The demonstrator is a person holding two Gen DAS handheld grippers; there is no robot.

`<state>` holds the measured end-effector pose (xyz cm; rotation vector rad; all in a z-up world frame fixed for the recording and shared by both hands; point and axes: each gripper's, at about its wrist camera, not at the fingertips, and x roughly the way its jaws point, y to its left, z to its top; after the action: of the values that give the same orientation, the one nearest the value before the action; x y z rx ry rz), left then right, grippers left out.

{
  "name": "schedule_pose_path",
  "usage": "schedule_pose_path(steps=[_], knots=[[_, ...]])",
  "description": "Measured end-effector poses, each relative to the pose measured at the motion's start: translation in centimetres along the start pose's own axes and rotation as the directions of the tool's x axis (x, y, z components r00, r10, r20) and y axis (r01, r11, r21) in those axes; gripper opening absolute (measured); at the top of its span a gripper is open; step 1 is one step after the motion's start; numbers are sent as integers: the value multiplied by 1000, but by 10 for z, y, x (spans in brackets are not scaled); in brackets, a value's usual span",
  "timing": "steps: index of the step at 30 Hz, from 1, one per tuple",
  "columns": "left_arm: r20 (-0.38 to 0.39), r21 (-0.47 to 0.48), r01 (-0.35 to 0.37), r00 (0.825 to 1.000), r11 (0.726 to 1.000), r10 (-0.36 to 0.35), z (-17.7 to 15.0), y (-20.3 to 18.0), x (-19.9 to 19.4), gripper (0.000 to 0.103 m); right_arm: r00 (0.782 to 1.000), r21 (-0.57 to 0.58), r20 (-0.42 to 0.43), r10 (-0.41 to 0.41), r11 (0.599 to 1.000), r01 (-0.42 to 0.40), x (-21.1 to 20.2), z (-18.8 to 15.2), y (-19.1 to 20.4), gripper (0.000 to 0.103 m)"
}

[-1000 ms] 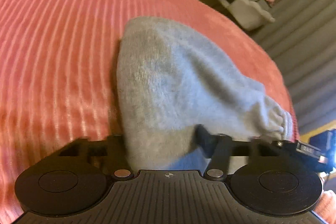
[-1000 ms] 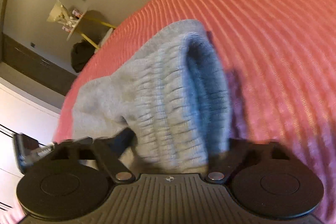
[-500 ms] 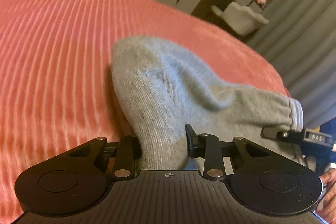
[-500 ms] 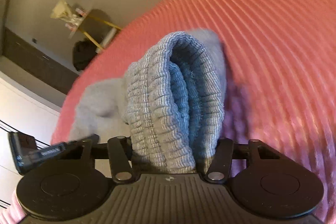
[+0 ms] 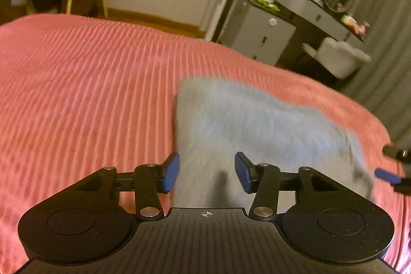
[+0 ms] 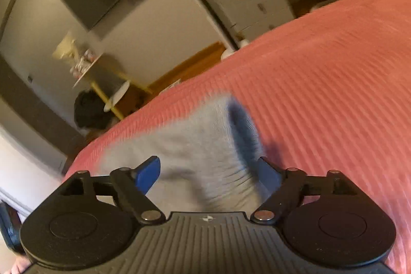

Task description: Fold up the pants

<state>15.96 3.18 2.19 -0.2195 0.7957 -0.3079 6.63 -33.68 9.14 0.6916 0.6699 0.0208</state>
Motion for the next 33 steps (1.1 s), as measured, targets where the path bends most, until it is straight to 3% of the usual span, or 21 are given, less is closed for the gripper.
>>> schedule_pose_path(steps=[4, 7, 12, 15, 18, 22, 24, 26, 30, 33], knots=[[-3, 35, 13, 1000, 999, -13, -45, -2, -25, 63, 996, 115, 72, 55, 991, -63, -35, -46, -20, 82], [-11, 48, -28, 1000, 998, 29, -75, -5, -35, 63, 994, 247, 63, 84, 964, -97, -40, -79, -40, 58], [-20, -1, -85, 996, 996, 85, -115, -1, -52, 64, 996, 353, 68, 64, 932, -84, -34, -90, -45, 51], [-52, -54, -109, 993, 993, 106, -131, 7, -58, 66, 995, 391, 84, 52, 917, -81, -39, -98, -46, 51], [-28, -55, -113, 993, 992, 111, -135, 11, -62, 70, 999, 429, 9, 41, 902, -41, -23, -112, -49, 52], [-12, -102, -117, 993, 988, 117, -136, 18, -61, 71, 997, 458, 70, 17, 888, -47, -15, -107, -52, 53], [-14, -124, -114, 994, 986, 113, -136, 20, -59, 71, 996, 482, 83, 34, 873, -70, -10, -101, -53, 69], [-6, -139, -108, 994, 984, 108, -135, 22, -60, 71, 996, 523, 83, 32, 849, -71, -4, -98, -52, 72], [-5, -168, -103, 995, 980, 103, -135, 25, -58, 72, 986, 458, 156, 59, 880, -125, -8, -95, -34, 72], [-10, -183, -94, 996, 979, 94, -134, 26, -56, 72, 994, 448, 107, 14, 892, -61, 5, -94, -33, 75]])
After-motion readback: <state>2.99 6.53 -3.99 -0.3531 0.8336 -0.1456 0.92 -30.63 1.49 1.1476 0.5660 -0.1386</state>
